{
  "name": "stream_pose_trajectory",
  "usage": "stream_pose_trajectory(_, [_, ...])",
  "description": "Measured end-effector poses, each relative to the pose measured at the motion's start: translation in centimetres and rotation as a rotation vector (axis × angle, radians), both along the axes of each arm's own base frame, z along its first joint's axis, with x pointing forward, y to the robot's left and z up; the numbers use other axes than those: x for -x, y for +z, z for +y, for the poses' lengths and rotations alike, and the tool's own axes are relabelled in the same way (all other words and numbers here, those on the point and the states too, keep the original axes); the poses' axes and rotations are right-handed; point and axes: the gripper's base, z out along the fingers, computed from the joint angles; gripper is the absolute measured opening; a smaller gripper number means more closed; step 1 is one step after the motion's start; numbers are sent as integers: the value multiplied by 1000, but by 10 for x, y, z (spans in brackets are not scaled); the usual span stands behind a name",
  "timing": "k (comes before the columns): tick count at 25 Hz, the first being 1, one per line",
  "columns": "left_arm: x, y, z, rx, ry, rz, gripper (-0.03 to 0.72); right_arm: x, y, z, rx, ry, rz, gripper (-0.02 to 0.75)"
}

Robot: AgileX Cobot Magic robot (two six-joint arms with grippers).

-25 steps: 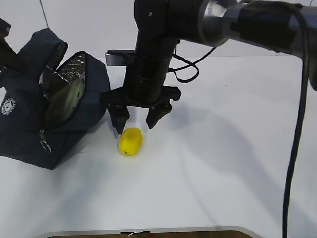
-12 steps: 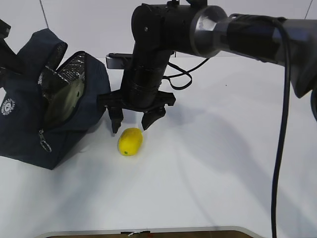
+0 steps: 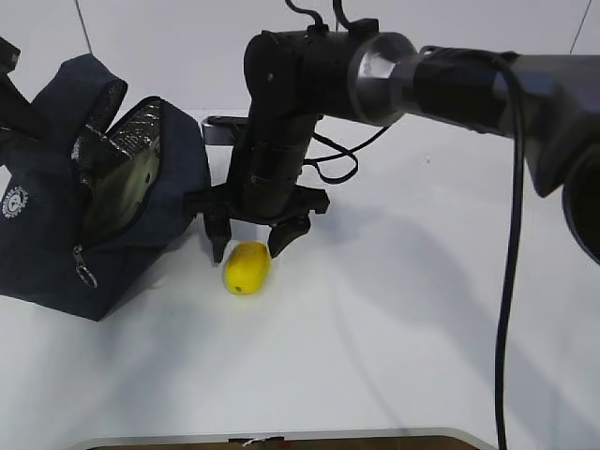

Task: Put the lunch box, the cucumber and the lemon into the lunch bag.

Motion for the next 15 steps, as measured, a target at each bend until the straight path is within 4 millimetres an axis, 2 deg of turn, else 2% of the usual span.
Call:
stream_pose_trajectory(8, [0, 0, 0, -1, 1, -1, -10, -1, -18, 1, 24, 0, 32, 566])
stream_pose_trajectory(13, [0, 0, 0, -2, 0, -1, -10, -1, -20, -3, 71, 13, 30, 563])
stream_pose_trajectory(15, [0, 0, 0, -2, 0, -1, -10, -1, -20, -6, 108, 22, 35, 533])
